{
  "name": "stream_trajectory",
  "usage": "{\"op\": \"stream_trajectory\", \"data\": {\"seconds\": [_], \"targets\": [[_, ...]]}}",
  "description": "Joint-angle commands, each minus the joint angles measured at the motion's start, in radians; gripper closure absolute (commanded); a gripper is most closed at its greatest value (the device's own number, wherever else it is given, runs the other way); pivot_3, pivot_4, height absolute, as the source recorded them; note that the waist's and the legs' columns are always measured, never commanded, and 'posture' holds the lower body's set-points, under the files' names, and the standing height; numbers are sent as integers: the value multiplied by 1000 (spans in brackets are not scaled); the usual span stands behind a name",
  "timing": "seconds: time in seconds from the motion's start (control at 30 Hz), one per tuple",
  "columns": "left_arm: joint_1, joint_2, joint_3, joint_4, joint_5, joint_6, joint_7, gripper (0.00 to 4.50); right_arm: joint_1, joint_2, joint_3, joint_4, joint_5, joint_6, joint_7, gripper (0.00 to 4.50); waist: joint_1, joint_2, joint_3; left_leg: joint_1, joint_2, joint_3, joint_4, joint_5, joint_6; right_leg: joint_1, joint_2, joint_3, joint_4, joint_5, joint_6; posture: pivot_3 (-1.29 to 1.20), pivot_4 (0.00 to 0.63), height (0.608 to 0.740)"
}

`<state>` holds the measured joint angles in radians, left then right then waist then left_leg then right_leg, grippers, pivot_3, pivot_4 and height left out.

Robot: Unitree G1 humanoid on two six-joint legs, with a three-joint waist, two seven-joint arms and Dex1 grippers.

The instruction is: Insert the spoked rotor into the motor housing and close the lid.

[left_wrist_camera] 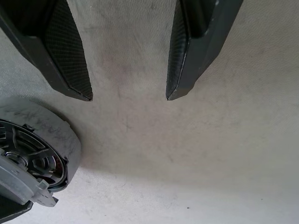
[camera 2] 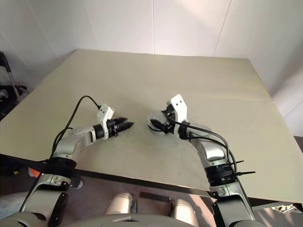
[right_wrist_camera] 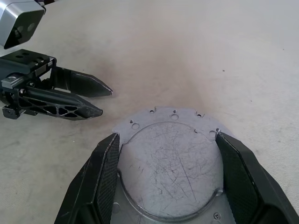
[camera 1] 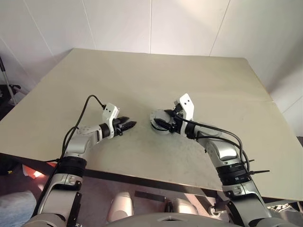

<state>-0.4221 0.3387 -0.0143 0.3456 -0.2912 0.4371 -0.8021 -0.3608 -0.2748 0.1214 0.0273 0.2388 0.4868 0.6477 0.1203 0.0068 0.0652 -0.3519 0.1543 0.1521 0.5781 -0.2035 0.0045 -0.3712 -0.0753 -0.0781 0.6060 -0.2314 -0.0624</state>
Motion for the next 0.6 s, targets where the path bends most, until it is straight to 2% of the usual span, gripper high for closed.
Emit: {"op": "stream_trajectory", "data": {"seconds": [0.03, 0.33, 0.6], "targets": [[-14, 2, -1, -22, -1, -8, -5, 1860, -13, -16, 6, 11, -32, -47, -10, 1350, 0, 0, 0, 0, 0, 0, 0, 0, 0, 0, 0, 0, 0, 0, 0, 0, 0, 740], [-12, 7, -4, -26, -1, -7, -7, 1860, -20, -10, 15, 50, -61, -46, -32, 1350, 0, 0, 0, 1, 0, 0, 0, 0, 0, 1, 0, 0, 0, 0, 0, 0, 0, 740], [-10, 9, -4, -25, -1, -7, -5, 1860, -3, -22, 4, -9, -18, -23, 20, 1350, 0, 0, 0, 1, 0, 0, 0, 0, 0, 1, 0, 0, 0, 0, 0, 0, 0, 740]]}}
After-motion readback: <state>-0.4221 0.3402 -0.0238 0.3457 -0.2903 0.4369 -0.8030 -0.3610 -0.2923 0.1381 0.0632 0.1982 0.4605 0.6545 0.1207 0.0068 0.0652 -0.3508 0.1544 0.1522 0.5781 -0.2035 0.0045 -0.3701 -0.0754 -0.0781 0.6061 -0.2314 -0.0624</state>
